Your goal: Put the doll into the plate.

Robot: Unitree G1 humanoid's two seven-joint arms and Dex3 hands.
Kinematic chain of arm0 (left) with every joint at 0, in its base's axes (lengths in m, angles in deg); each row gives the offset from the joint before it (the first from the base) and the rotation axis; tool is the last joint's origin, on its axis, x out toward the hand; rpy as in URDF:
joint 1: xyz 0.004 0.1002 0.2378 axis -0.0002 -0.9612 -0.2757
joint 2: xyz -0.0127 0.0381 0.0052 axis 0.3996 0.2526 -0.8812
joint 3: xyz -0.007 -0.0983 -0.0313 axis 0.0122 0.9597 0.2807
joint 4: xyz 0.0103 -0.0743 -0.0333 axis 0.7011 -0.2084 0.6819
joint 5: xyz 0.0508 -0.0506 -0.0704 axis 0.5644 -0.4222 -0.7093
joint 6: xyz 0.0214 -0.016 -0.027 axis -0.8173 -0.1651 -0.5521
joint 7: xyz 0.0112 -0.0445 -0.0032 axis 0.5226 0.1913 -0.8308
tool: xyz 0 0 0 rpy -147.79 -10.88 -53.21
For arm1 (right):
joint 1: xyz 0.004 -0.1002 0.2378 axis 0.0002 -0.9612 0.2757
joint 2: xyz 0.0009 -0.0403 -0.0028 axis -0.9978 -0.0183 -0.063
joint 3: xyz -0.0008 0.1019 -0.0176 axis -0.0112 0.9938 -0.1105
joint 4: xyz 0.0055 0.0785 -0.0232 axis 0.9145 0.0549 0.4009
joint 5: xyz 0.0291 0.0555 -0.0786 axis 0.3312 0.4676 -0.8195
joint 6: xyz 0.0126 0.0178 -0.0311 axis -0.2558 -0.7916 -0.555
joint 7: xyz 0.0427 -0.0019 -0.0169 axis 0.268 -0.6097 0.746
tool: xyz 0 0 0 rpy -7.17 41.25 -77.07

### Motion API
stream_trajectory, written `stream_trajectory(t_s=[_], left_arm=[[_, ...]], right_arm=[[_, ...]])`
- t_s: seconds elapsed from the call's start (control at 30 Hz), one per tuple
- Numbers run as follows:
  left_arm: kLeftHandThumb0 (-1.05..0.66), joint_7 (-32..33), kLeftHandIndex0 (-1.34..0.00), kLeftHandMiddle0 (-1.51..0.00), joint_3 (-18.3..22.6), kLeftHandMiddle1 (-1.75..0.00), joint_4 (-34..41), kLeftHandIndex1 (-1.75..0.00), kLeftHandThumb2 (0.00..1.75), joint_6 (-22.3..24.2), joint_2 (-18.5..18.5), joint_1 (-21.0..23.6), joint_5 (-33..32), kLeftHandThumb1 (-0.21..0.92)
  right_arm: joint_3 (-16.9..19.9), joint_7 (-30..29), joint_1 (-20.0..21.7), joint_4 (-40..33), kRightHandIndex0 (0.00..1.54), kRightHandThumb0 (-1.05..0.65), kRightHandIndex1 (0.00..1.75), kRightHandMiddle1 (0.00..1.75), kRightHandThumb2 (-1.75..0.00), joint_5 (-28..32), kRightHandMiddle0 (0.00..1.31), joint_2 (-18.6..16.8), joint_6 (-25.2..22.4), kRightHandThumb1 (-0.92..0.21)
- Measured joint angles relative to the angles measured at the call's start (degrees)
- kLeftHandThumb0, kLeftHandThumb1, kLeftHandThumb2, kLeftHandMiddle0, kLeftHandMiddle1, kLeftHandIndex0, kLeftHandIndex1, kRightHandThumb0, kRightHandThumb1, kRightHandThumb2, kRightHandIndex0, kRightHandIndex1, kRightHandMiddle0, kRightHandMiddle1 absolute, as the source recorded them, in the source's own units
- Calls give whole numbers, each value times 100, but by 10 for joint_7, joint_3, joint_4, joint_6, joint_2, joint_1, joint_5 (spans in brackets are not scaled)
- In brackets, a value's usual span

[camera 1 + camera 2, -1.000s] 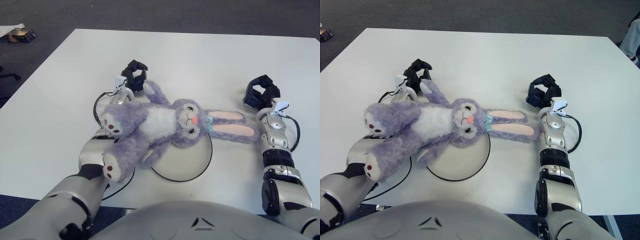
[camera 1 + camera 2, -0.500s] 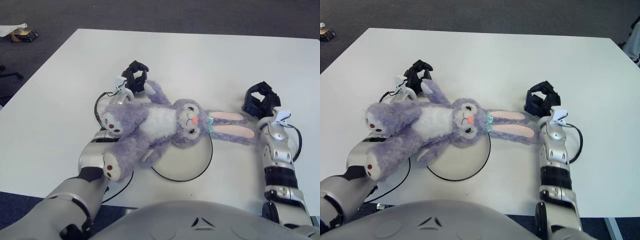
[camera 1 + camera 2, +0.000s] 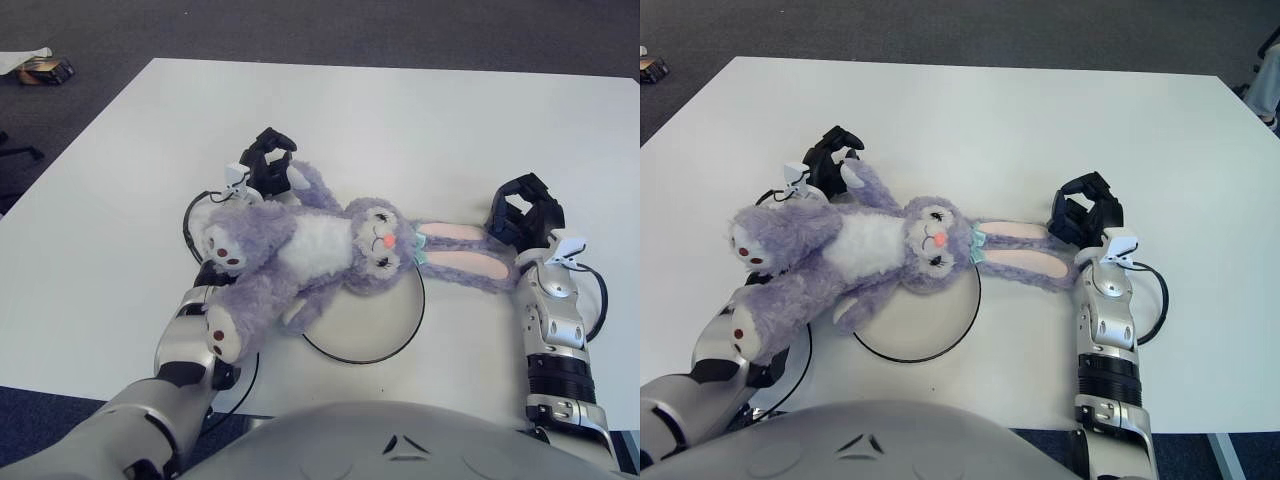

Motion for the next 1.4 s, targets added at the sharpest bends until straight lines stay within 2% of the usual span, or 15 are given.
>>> stream_trajectory(t_s=[0.53, 1.4], left_arm=[[-42, 5, -45, -106, -5, -175, 66, -175, 106, 25, 1, -37, 2, 52], [-42, 9, -45, -107, -11, -175, 77, -175, 106, 23, 1, -46, 3, 52]], right_arm=[[3, 3, -5, 0, 102, -42, 175, 175, -105, -2, 45, -4, 8, -53], [7, 19, 1, 20, 101, -42, 175, 175, -106, -2, 46, 3, 22, -52]])
